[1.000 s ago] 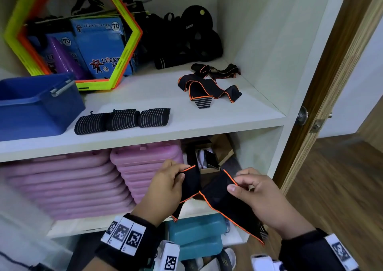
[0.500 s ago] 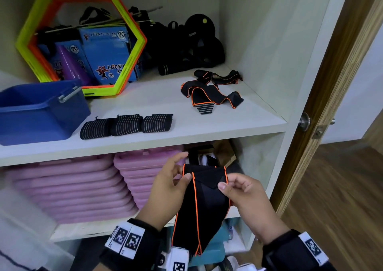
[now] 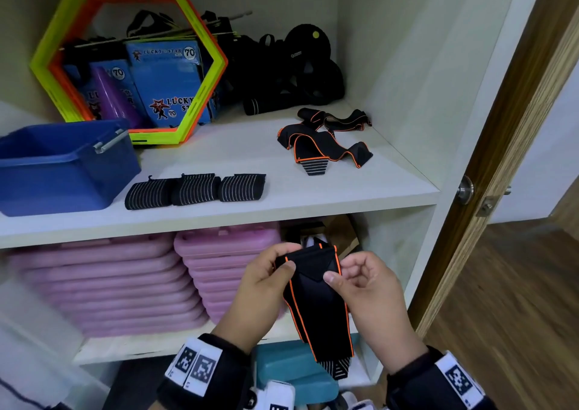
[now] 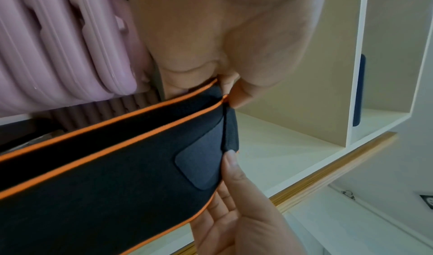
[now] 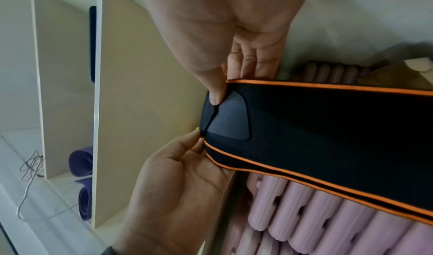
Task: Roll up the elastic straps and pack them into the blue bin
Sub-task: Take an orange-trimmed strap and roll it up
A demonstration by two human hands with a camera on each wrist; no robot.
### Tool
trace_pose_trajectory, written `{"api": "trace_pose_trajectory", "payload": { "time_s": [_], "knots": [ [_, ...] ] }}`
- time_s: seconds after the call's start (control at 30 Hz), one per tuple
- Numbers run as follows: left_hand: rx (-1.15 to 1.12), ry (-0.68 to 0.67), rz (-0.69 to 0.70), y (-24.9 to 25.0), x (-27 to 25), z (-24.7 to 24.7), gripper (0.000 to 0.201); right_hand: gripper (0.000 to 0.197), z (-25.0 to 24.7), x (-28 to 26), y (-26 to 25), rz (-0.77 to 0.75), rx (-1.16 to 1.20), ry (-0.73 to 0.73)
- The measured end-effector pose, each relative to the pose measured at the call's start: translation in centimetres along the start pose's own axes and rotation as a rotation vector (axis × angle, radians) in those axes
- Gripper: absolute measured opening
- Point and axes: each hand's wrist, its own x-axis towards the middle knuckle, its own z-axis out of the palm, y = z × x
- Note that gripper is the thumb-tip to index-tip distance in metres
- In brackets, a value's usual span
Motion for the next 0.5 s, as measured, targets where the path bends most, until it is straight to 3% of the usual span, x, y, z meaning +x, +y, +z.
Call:
{"api": "trace_pose_trajectory", "payload": {
  "time_s": [0.27,0.5],
  "knots": [
    [0.121,-0.003,0.011,0.0,-0.2,0.1,0.029,0.021,0.3,-0.6,-0.6,-0.108,-0.166,-0.021],
    [0.014,-0.043,0.01,1.3,0.2,0.2,0.028,0.028,1.1,-0.6,-0.3,-0.176,-0.169,-0.095]
  ]
}}
